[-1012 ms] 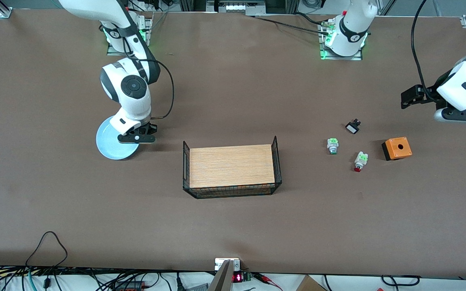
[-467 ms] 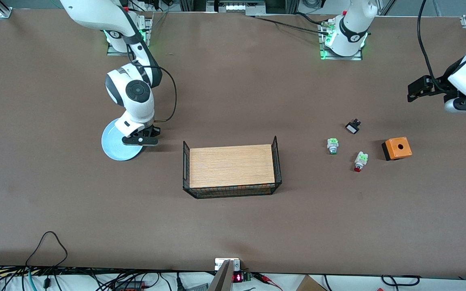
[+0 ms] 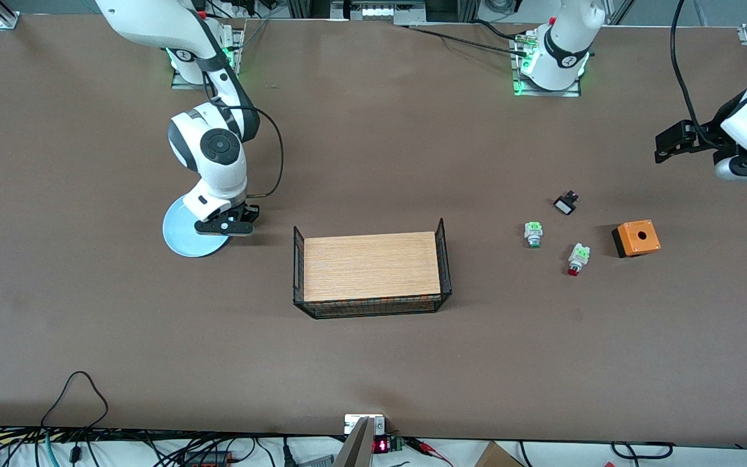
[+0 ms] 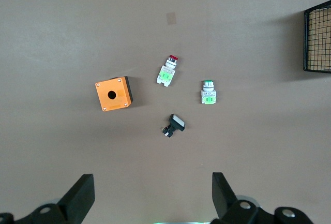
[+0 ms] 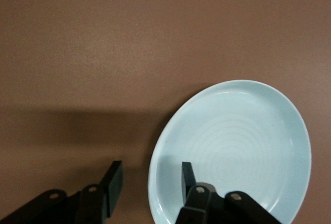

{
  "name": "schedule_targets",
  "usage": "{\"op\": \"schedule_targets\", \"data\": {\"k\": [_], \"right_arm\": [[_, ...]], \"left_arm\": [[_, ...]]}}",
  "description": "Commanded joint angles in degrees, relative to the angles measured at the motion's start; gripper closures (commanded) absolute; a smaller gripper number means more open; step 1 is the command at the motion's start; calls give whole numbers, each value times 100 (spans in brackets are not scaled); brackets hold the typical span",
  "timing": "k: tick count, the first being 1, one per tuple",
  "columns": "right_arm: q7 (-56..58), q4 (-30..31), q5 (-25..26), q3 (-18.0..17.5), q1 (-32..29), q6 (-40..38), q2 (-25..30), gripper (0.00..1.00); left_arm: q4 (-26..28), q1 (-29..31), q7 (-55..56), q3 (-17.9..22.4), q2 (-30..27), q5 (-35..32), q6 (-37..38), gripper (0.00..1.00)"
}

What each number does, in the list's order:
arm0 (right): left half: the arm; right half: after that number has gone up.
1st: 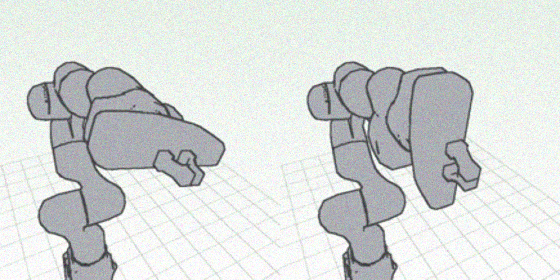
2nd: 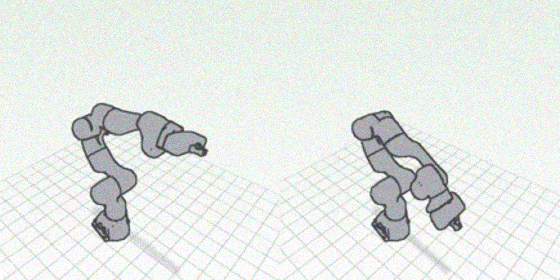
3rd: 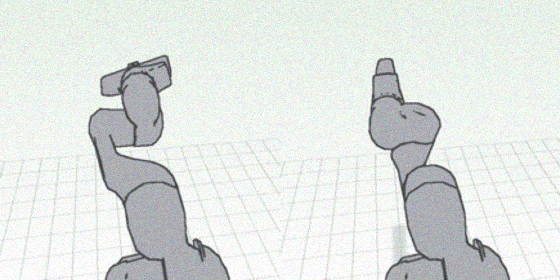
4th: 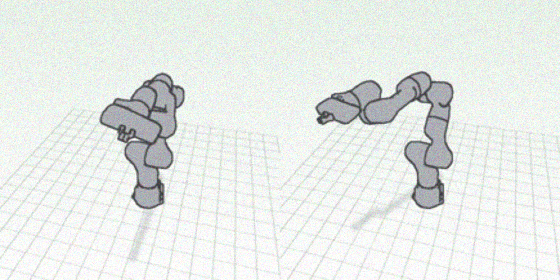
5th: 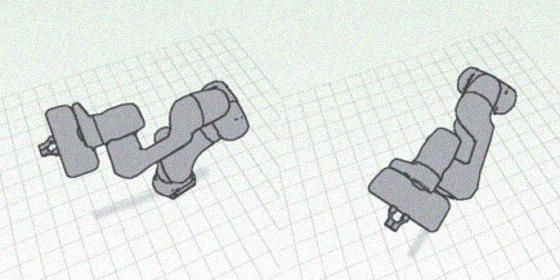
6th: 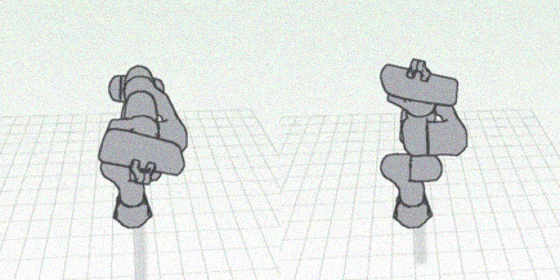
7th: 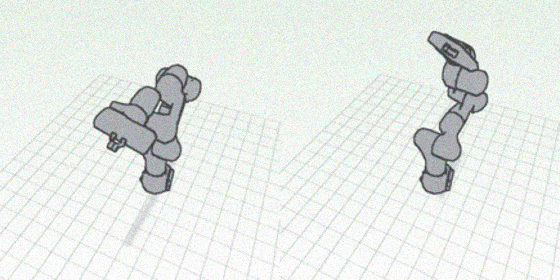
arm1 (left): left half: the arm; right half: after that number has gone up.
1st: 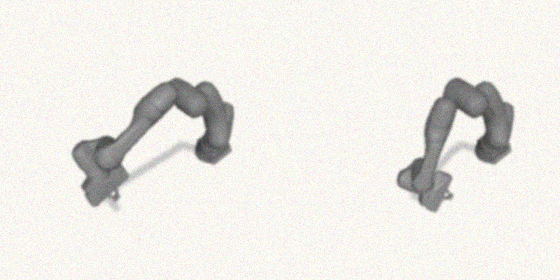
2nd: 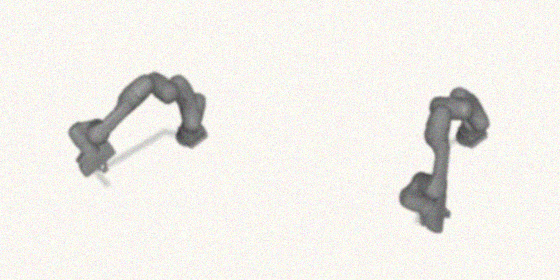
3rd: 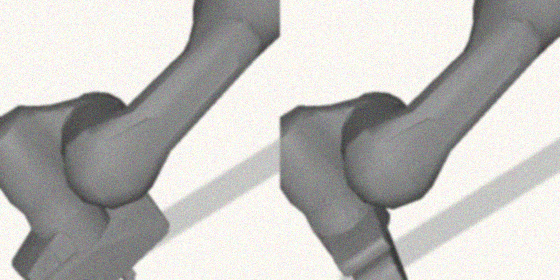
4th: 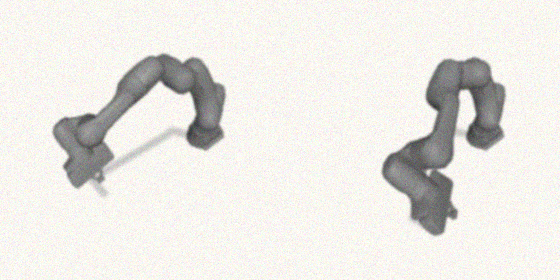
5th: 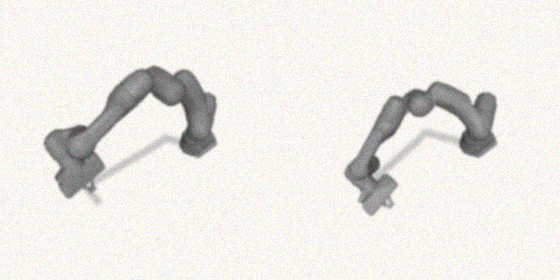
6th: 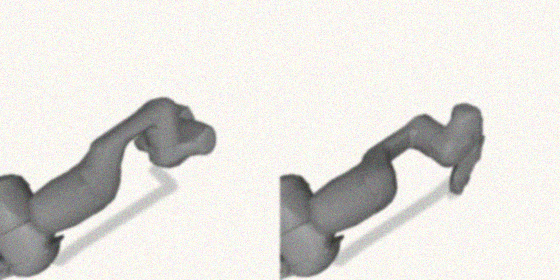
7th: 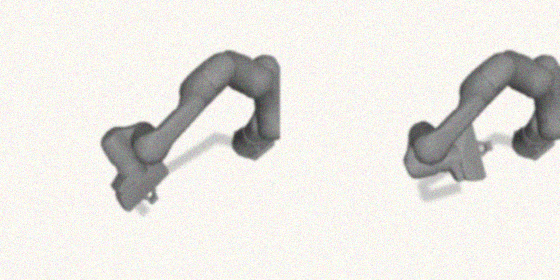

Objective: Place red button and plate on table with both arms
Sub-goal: 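Open the right gripper to release the blue plate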

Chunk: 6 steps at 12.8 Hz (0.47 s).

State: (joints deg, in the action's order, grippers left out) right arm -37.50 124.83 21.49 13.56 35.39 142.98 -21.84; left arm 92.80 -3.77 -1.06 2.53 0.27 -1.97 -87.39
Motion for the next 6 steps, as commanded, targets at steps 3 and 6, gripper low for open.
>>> {"op": "schedule_targets", "data": {"k": [3, 6], "right_arm": [[426, -748, -214, -21, -146, -1227, 303, 0], [1479, -1301, -1241, -12, -338, -2043, 540, 0]], "left_arm": [[-78, 60, 44, -34, 9, 91, 100, 0], [-78, 69, 44, -33, 9, 91, 100, 0]]}}
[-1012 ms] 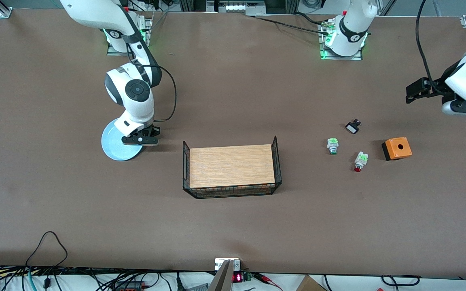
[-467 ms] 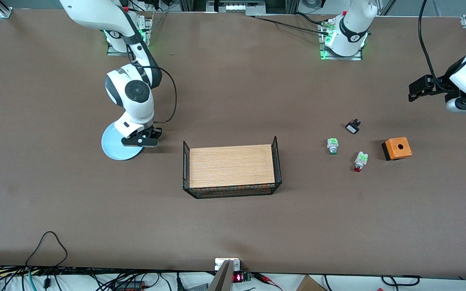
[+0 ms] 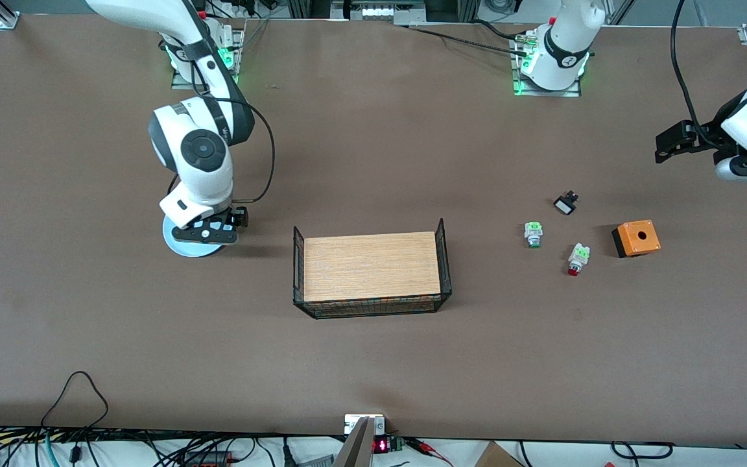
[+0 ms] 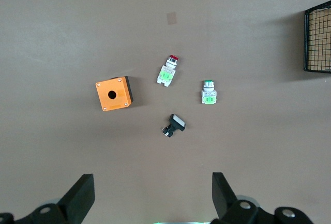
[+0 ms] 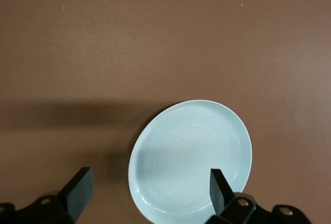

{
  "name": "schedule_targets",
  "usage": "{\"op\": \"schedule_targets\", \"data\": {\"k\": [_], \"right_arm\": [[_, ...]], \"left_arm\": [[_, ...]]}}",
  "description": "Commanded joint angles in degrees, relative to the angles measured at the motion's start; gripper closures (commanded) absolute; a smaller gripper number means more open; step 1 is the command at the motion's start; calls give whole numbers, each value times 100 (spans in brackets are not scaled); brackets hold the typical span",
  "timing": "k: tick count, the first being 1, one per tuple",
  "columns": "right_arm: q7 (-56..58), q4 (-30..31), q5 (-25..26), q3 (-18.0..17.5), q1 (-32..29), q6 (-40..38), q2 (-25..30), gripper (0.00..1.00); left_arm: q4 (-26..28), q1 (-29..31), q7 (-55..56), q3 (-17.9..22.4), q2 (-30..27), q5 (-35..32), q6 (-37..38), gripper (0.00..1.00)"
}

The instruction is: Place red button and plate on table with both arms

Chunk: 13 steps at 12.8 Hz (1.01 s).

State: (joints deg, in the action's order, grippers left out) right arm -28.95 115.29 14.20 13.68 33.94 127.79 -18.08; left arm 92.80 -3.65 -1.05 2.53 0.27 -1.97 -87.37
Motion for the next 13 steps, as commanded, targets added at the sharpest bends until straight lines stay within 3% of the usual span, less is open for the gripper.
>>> {"op": "schedule_targets", "data": {"k": [1, 3, 6, 13], "right_arm": [[1019, -680, -854, -24, -317, -1040, 260, 0], [1566, -1515, -1504, -24, -624, -1972, 279, 0], [2015, -2299, -1683, -6, -880, -2845, 296, 0], [2333, -2345, -1578, 3, -1205, -3532, 1341, 0]], "left_arm": [[-78, 57, 44, -34, 8, 83, 106, 0], [-78, 57, 44, -34, 0, 91, 106, 0], [-78, 57, 44, -34, 8, 91, 97, 0], [-78, 75, 26, -16, 8, 100, 97, 0]]}}
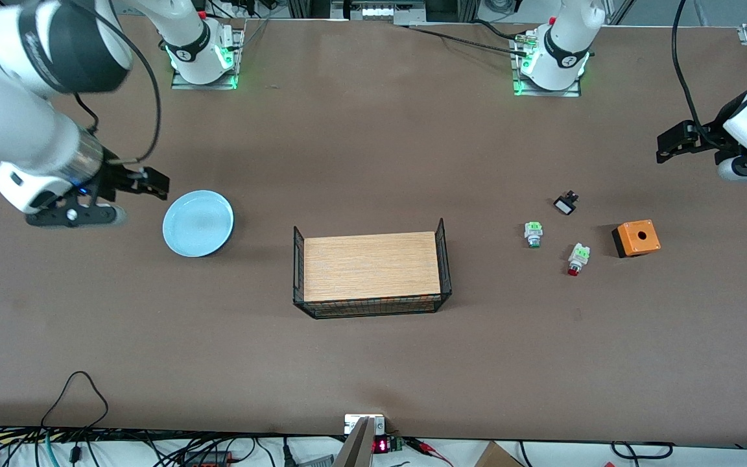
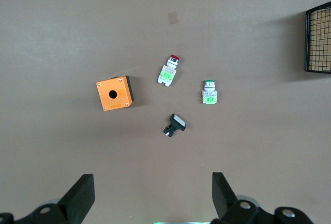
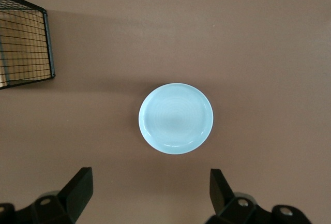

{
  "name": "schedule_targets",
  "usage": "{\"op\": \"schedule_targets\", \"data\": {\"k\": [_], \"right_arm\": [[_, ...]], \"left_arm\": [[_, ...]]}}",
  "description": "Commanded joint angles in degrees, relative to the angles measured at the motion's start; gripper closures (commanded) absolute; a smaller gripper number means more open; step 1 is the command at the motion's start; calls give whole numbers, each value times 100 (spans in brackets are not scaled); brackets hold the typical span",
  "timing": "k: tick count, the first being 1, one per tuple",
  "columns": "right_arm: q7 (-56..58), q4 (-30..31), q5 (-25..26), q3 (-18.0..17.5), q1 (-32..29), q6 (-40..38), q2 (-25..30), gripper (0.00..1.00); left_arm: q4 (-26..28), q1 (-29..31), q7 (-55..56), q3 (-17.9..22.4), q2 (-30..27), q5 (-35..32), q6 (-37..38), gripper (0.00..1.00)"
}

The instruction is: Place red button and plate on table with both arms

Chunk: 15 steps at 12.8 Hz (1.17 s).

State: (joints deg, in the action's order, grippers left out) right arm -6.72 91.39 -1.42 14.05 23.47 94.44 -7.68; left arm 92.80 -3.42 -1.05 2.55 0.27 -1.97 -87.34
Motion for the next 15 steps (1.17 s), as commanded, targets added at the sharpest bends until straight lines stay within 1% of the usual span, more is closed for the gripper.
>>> {"op": "schedule_targets", "data": {"k": [1, 2, 3, 4, 5, 6, 7, 8, 9, 11, 15], "right_arm": [[110, 45, -16, -42, -237, -259, 407, 0], [110, 54, -16, -69, -333, -285, 486, 0], [66, 54, -7, -217, -569, -373, 565, 0], [40, 54, -7, -523, -920, -443, 635, 0], [31, 63, -7, -944, -1367, -461, 706, 0], [22, 54, -7, -1209, -1676, -470, 750, 0], [13, 54, -7, -1403, -1940, -470, 759, 0], [5, 54, -16, -1701, -2256, -470, 759, 0], [-39, 54, -7, -1921, -2433, -470, 759, 0], [-354, 37, -16, -1950, -2417, -636, 768, 0], [-250, 19, 19, -1959, -2408, -594, 786, 0]], "left_arm": [[-78, 52, 26, -18, 8, 100, 95, 0], [-78, 52, 26, -9, 8, 100, 95, 0], [-69, 60, 26, 0, 8, 100, 103, 0], [-69, 69, 9, 0, 8, 100, 95, 0], [-69, 69, 0, 0, 8, 100, 103, 0], [-69, 69, -9, 0, 8, 100, 103, 0], [-60, 69, -9, 0, 8, 100, 103, 0], [-60, 69, 0, 0, 8, 100, 103, 0], [-69, 69, 0, 0, 8, 100, 103, 0], [-69, 69, -18, 0, 8, 91, 103, 0], [-78, 69, -79, 0, 17, 91, 60, 0]]}}
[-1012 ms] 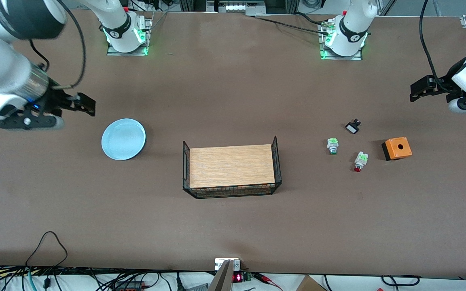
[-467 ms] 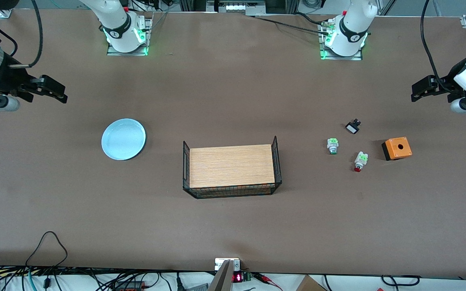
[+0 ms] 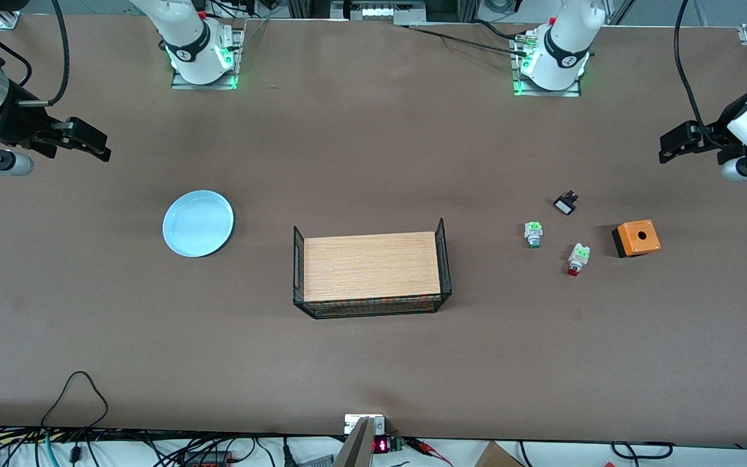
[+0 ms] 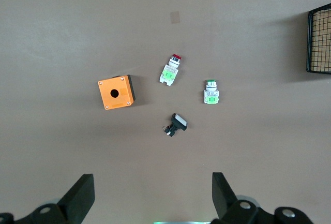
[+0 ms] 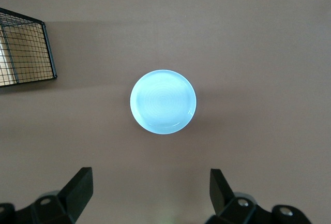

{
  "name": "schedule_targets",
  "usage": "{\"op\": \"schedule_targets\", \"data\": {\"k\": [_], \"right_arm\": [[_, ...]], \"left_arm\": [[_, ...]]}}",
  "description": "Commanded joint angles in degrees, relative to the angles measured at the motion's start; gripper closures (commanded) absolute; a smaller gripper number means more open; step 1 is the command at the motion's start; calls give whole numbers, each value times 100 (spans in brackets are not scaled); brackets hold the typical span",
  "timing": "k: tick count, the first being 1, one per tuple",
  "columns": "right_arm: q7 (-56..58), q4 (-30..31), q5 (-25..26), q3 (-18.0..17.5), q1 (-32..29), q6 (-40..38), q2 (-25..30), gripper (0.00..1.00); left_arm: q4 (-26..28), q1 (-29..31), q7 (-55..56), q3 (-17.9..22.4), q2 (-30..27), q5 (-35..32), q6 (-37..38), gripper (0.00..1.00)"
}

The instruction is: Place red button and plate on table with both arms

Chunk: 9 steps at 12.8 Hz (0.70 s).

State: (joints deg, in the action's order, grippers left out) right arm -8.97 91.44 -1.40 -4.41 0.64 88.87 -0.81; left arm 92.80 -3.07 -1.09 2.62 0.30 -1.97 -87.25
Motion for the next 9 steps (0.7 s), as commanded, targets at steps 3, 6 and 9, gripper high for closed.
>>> {"op": "schedule_targets", "data": {"k": [3, 6, 9], "right_arm": [[-17, 14, 211, -113, -125, 226, 90, 0], [-25, 5, 220, -122, -91, 209, 90, 0], [-78, -100, 176, -113, -73, 192, 63, 0]], "left_arm": [[-78, 34, 3, -24, 22, 109, 50, 0], [-87, 34, 12, -24, 22, 109, 50, 0], [-130, 34, 12, -24, 31, 109, 50, 0]]}}
